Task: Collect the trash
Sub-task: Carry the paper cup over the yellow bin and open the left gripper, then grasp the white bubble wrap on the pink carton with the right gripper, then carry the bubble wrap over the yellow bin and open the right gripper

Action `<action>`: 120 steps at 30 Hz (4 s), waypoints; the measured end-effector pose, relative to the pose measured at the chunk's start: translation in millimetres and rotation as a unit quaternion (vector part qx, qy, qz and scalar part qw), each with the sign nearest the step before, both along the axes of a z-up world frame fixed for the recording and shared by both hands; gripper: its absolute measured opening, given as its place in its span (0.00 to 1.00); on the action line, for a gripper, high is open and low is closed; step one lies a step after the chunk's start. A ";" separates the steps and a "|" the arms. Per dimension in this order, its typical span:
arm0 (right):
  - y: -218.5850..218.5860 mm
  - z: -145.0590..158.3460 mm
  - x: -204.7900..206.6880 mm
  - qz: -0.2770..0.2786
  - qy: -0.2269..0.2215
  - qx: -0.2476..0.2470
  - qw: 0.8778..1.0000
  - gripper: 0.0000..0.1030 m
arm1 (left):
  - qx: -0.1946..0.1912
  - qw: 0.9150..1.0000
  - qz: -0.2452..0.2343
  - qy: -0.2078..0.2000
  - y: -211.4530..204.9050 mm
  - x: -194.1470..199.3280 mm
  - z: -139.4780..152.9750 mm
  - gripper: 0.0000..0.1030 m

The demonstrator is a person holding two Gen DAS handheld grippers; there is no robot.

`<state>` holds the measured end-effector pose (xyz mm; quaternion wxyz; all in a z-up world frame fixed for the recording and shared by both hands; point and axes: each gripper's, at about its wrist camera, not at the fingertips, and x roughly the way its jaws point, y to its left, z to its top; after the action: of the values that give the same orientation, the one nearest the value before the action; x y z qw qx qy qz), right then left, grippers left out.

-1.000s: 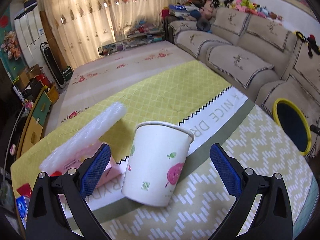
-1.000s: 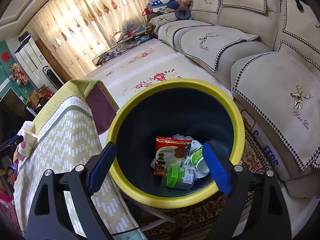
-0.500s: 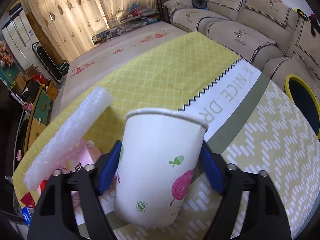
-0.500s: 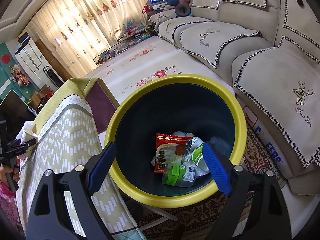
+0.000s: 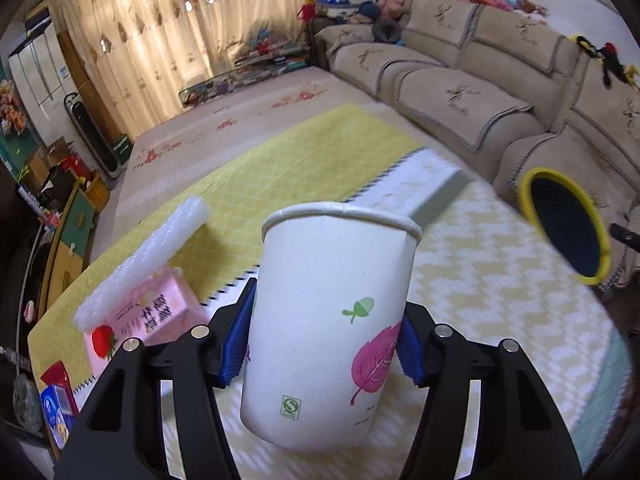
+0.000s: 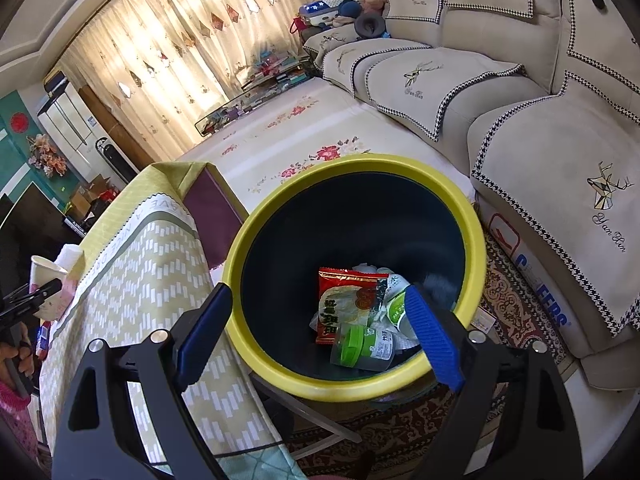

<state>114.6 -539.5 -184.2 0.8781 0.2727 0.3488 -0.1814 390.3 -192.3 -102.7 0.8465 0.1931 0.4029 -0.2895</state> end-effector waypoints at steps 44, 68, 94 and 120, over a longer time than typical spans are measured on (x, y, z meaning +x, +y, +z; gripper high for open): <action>-63.5 7.3 -121.5 -0.087 -0.009 -0.019 0.996 0.84 | -0.104 0.983 -0.142 0.045 -278.0 -145.4 14.2 0.87; 79.9 40.3 -5.5 0.090 0.021 -0.070 0.993 0.87 | -0.122 0.962 0.200 -0.139 160.1 -137.5 21.3 0.95; 370.3 89.1 325.2 0.337 0.033 0.006 0.941 0.80 | -0.157 0.933 0.305 -0.112 248.6 -104.2 -23.5 0.95; 361.6 107.0 350.7 0.269 0.000 0.072 0.960 0.13 | -0.173 0.935 0.283 -0.126 235.7 -121.0 -14.6 0.95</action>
<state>465.3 -177.9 -77.2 0.8724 0.2313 0.4216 0.0875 269.4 43.4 -117.3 0.9576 -0.0430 0.2745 -0.0765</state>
